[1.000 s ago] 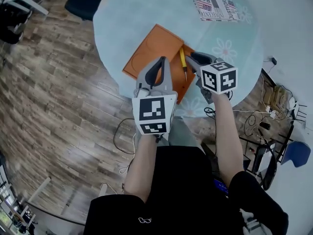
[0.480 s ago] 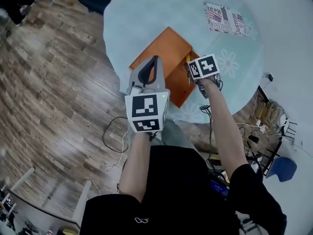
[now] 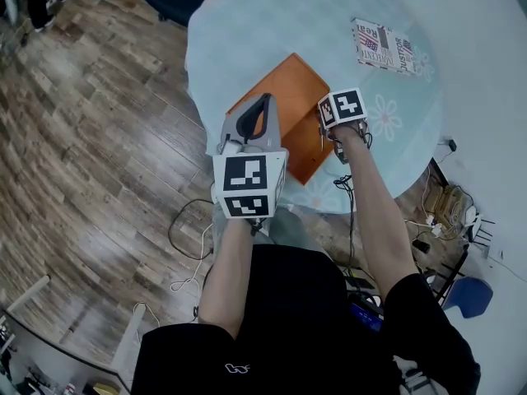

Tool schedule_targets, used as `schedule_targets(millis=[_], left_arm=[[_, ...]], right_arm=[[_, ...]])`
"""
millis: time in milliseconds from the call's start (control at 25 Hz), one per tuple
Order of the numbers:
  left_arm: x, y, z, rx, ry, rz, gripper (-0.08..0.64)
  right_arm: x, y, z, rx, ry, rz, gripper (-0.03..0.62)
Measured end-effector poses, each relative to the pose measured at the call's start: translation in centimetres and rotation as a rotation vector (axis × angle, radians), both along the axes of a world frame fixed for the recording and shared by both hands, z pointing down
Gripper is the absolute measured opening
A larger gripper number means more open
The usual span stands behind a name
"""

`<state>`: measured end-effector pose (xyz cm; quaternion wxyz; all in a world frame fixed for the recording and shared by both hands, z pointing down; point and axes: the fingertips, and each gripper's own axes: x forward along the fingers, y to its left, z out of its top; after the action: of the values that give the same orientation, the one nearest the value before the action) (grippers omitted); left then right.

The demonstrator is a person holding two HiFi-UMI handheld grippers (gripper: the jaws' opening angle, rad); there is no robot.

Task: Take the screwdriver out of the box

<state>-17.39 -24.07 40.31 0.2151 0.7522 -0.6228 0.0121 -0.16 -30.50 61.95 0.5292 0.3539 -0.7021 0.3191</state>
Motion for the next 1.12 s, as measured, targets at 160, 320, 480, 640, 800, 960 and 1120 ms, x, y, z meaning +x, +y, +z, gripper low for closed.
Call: schedule_targets(millis=[160,320,480,640,800,960,1120], left_arm=[[0.4,0.3,-0.5,0.013,-0.005,0.008,0.003],[0.9,0.2,-1.2,0.024,-0.007,0.022,0.002],[2.9,-0.3,-1.9,0.036,-0.011,0.056,0.002],[4.4,-0.7,-2.7,0.049,-0.022,0.084,0.002],[5.4,-1.2,-3.5,0.068,-0.032,0.103,0.002],[6.1,-1.9,-5.3,0.104,-0.038,0.119,0.002],[7.2,-3.4,-8.4,0.167,-0.046,0.14,0.002]], right_arm=[[0.5,0.0,-1.3,0.017,-0.12,0.14,0.074],[0.9,0.8,-4.0,0.107,-0.208,0.212,0.055],[1.9,1.3,-5.7,0.165,-0.29,0.274,0.037],[2.1,0.8,-8.2,0.262,-0.368,0.264,0.035],[2.0,0.3,-12.9,0.392,-0.469,0.262,0.035],[1.9,0.0,-18.8,0.531,-0.561,0.26,0.035],[2.5,-0.4,-26.0,0.699,-0.626,0.248,0.035]])
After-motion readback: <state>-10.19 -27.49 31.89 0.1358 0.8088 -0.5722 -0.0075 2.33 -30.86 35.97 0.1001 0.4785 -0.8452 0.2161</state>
